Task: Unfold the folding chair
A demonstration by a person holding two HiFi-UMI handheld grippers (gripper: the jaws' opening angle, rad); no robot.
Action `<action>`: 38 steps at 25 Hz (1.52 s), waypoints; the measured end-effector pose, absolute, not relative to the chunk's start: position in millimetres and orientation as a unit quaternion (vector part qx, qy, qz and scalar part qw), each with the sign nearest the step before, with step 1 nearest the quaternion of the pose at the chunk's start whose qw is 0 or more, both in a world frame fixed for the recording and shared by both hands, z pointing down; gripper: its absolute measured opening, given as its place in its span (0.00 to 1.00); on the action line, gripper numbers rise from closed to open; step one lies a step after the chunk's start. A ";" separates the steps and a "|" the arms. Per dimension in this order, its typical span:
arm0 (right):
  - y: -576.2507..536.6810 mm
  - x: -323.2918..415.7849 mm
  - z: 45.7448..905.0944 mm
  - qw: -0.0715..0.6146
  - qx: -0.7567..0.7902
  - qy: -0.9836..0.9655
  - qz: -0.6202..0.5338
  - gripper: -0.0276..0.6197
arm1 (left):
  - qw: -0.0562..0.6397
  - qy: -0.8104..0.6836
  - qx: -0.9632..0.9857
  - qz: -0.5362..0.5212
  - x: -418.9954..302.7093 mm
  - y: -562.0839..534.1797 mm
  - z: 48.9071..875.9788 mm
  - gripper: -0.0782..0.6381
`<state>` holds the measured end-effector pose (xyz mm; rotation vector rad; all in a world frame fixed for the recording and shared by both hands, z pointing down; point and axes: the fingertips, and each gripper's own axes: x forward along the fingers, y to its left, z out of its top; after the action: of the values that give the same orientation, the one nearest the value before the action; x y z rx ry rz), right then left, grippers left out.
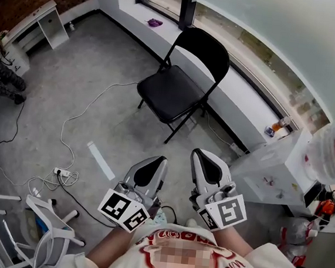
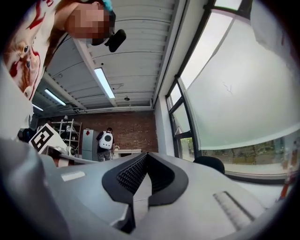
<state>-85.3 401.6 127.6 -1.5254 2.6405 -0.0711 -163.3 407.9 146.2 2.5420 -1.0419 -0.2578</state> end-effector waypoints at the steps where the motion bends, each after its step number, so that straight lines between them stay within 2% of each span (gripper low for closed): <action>1: 410.1 -74.8 126.8 0.041 -0.502 0.864 -0.018 0.08 | 0.189 -0.371 0.905 -0.092 -152.7 412.9 144.1 0.12; 8: 477.8 -6.1 129.7 0.030 -0.468 0.883 -0.024 0.08 | 0.177 -0.420 0.886 -0.086 -83.5 471.0 135.0 0.12; 16: 539.5 16.9 137.6 0.026 -0.397 0.917 -0.036 0.08 | 0.178 -0.478 0.856 -0.078 -44.3 548.5 140.6 0.12; 38: 599.5 -31.4 94.9 0.049 -0.388 0.920 0.009 0.08 | 0.157 -0.482 0.857 -0.095 -84.0 600.9 111.6 0.12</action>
<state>-31.4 599.5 94.9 -1.1827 2.8049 0.0273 -84.0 600.9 111.6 2.4518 -1.3803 -0.2724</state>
